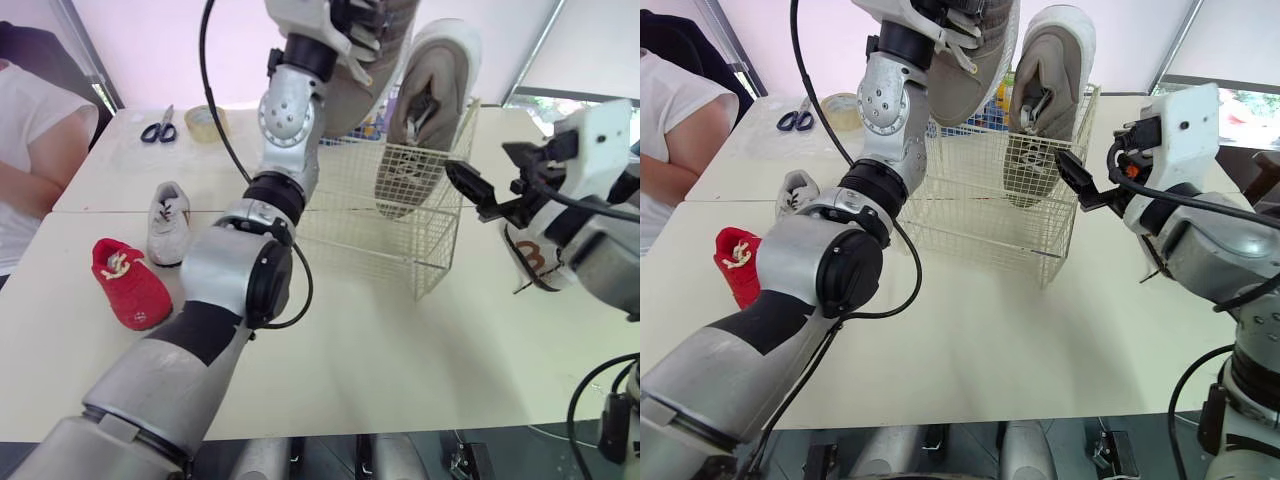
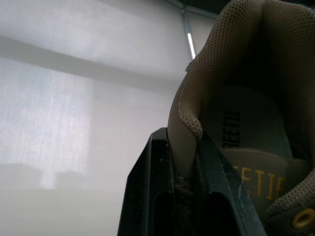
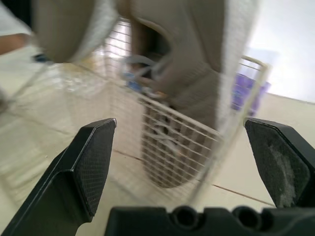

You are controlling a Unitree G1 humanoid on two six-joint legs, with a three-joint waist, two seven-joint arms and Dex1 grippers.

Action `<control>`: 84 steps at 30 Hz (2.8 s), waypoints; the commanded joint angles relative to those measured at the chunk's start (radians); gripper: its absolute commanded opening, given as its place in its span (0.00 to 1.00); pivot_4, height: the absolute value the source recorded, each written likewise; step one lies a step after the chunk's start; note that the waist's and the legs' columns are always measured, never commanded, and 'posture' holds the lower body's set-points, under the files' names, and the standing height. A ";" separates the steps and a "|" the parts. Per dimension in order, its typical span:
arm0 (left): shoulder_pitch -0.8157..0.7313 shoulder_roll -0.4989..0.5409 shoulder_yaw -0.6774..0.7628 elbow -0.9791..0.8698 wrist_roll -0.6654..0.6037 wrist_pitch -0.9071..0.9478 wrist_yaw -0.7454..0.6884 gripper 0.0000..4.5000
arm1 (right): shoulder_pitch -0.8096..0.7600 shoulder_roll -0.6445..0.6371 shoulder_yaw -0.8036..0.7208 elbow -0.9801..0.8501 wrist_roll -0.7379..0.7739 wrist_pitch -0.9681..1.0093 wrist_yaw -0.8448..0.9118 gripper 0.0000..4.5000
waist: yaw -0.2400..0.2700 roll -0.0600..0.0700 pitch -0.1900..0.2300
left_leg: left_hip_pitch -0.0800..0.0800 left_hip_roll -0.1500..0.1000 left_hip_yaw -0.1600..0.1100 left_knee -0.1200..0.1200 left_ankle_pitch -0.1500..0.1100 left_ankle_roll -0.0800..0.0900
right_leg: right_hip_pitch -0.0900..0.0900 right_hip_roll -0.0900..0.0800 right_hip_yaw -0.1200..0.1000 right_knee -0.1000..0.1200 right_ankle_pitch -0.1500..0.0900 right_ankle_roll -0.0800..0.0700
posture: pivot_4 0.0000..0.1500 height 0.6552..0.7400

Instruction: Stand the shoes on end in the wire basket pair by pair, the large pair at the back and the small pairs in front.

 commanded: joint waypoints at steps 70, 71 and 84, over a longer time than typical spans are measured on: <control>0.416 -0.017 -0.134 -0.472 0.063 0.124 0.313 0.00 | -0.257 0.348 -0.108 -0.066 -0.247 0.484 0.100 0.88 | -0.028 0.006 -0.004 | 0.003 0.001 0.001 0.005 0.002 0.002 | 0.001 0.005 0.004 0.008 0.002 0.000 | 1.00 1.00; 0.435 -0.018 -0.138 -0.509 0.056 0.146 0.309 0.00 | -0.272 0.309 -0.120 -0.064 -0.214 0.484 0.126 0.88 | -0.027 0.006 -0.004 | 0.003 0.001 0.001 0.005 0.002 0.002 | 0.001 0.005 0.004 0.008 0.002 0.000 | 1.00 1.00; 0.757 0.026 -0.228 -0.982 -0.046 0.476 0.110 0.99 | -0.375 0.114 -0.155 0.049 -0.171 0.477 0.247 0.89 | -0.029 0.007 -0.004 | 0.002 0.002 0.001 0.005 0.002 0.002 | 0.001 0.003 0.005 0.004 0.003 -0.002 | 1.00 1.00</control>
